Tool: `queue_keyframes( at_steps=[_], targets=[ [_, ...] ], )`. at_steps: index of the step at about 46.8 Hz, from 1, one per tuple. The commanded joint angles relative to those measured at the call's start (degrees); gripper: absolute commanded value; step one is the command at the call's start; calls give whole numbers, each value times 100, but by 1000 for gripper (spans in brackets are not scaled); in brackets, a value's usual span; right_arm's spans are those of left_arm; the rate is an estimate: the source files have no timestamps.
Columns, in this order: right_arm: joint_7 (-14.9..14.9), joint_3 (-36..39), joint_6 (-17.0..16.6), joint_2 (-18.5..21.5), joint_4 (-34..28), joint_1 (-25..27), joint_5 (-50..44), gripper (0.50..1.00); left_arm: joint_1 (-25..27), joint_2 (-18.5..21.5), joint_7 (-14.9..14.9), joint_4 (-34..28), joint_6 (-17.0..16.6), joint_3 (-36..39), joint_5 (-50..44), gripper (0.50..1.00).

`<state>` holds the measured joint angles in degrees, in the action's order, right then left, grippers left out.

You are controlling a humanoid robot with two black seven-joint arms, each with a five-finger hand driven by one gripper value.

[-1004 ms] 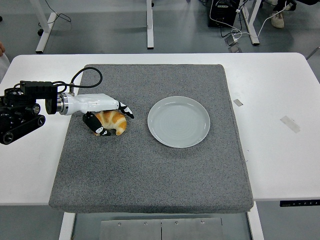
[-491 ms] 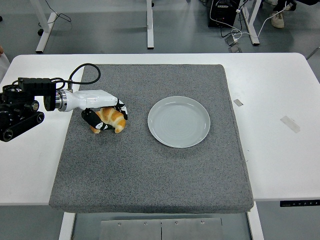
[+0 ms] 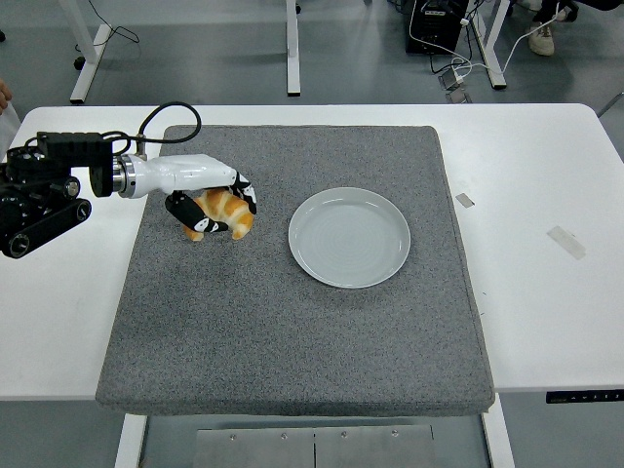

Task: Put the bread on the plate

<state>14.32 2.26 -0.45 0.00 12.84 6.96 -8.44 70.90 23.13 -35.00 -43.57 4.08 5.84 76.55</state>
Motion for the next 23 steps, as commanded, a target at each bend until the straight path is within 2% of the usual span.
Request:
queue_keyframes(
  at_steps=[1,23],
  targets=[
    [0,-6,1,0,-1,7,0,1000,222,16,0,-2,58,14,-140,611],
    [0,2,1,0,8,7,0,1000,2033,42,0,-2,1042,14,-834,611]
  ],
)
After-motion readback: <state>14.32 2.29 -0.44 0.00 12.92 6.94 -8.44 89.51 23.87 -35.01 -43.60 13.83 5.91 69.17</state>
